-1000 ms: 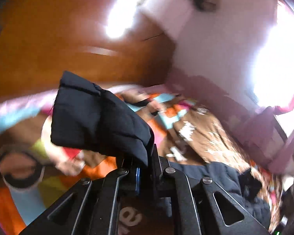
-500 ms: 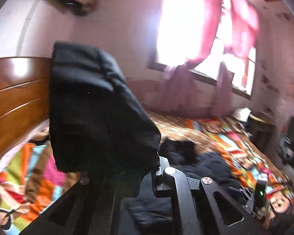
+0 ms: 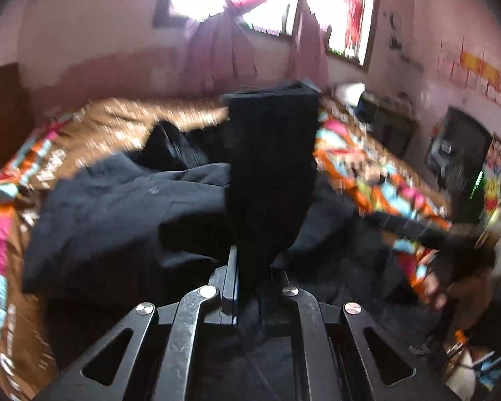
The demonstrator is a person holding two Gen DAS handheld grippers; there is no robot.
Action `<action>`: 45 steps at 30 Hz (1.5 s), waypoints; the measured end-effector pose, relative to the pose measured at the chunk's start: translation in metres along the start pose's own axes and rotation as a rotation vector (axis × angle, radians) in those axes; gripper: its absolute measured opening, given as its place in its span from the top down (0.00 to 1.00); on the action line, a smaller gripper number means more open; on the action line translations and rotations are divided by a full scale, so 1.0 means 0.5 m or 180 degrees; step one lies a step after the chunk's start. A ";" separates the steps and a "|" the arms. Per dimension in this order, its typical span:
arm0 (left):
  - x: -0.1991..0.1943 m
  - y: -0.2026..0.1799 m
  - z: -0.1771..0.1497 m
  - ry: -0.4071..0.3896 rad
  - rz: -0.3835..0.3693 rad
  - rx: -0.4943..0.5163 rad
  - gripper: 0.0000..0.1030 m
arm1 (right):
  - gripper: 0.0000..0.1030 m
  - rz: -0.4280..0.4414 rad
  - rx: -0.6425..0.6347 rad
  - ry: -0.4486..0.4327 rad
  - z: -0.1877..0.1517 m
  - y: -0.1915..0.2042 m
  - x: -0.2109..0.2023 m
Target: Fold large clothes
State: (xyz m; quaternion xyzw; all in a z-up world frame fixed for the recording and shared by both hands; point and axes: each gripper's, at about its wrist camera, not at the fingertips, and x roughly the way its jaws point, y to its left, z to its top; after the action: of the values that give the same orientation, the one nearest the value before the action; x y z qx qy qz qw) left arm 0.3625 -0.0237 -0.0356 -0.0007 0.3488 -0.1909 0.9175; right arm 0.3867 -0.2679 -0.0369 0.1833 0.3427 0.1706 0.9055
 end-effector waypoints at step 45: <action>-0.073 0.224 -0.049 0.0383 0.1104 -0.0645 0.19 | 0.96 -0.0602 -0.0112 0.0065 0.083 0.014 0.057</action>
State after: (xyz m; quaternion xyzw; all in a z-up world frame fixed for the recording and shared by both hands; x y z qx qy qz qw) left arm 0.3610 0.0965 -0.0458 -0.0215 0.4153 0.0062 0.9094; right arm 0.4339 -0.2584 -0.0209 0.1325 0.3646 0.0922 0.9171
